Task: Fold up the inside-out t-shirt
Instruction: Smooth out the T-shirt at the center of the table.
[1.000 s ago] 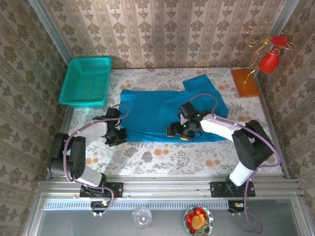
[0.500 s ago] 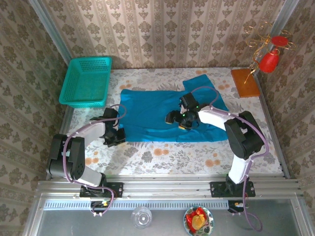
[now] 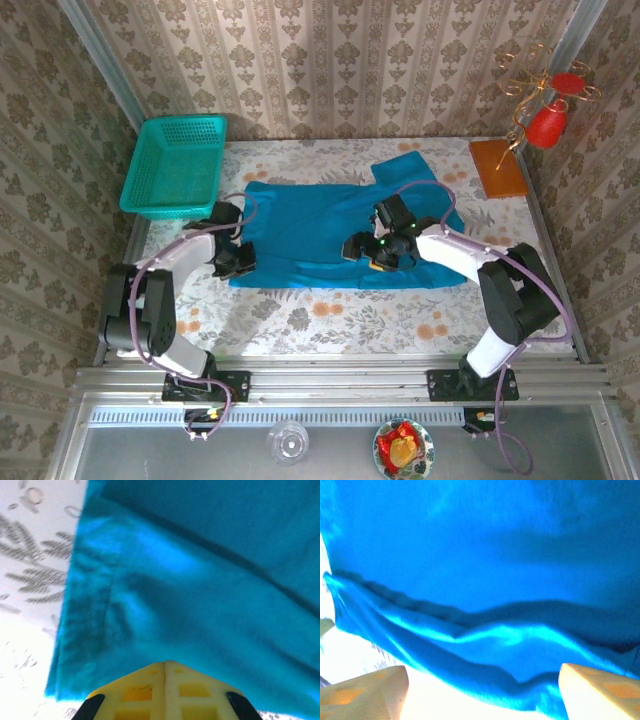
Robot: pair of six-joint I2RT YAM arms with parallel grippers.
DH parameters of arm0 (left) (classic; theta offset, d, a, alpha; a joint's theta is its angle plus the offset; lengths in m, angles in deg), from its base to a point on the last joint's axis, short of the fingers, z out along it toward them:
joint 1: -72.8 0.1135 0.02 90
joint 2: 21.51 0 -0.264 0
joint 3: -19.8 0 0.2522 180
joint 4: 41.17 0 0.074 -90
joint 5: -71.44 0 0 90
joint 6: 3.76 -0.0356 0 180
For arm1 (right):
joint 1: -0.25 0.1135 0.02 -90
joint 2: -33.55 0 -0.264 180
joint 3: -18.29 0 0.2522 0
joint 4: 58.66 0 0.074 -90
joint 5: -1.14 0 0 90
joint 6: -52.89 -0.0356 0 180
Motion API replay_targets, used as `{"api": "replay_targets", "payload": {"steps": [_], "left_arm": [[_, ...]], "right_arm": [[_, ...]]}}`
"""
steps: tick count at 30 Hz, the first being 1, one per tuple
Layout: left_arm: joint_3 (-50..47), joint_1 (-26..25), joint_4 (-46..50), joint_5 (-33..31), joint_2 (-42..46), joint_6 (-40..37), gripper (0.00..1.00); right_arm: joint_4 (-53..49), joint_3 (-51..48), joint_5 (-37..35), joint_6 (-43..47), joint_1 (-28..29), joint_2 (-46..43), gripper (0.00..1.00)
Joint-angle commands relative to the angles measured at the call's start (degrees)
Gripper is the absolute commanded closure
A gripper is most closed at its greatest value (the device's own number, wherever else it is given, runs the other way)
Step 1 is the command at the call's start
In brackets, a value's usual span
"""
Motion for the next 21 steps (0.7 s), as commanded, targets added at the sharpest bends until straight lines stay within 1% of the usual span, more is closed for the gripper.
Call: {"api": "replay_targets", "payload": {"steps": [1, 3, 7, 9, 12, 14, 17, 21], "left_arm": [[1.7, 0.4, -0.4, 0.1, -3.5, -1.8, 0.99], [0.9, 1.6, -0.2, -1.0, -5.0, -1.8, 1.0], [-3.5, 6.4, 0.2, -0.9, -4.8, -1.8, 1.0], [-6.0, 8.1, 0.2, -0.4, -3.0, -1.9, 1.0], [-8.6, 8.7, 0.1, -0.3, 0.1, -1.5, 1.0], [-9.0, 8.7, 0.2, -0.2, 0.7, -1.5, 1.0], [-9.5, 8.7, -0.6, 0.4, 0.7, -1.1, 1.0], [-9.2, 8.6, -0.8, 0.7, 0.6, -1.1, 1.0]], "right_arm": [[-3.5, -3.1, 0.2, 1.3, 0.2, -1.2, 0.2], [-6.1, -3.5, -3.7, 2.1, -0.1, -1.3, 0.2], [-12.1, -4.6, -12.8, 2.5, -1.3, -1.8, 0.2], [-14.0, -5.6, -14.7, 2.6, -1.4, -2.9, 0.2], [-14.2, -7.3, -14.9, 2.0, -1.5, -6.0, 0.2], [-13.3, -8.1, -14.9, 1.5, -1.6, -7.7, 0.19], [-8.7, -9.6, -12.2, 0.6, -2.5, -8.5, 0.19], [-4.9, -9.7, -9.4, -0.9, -4.0, -7.6, 0.2]]}}
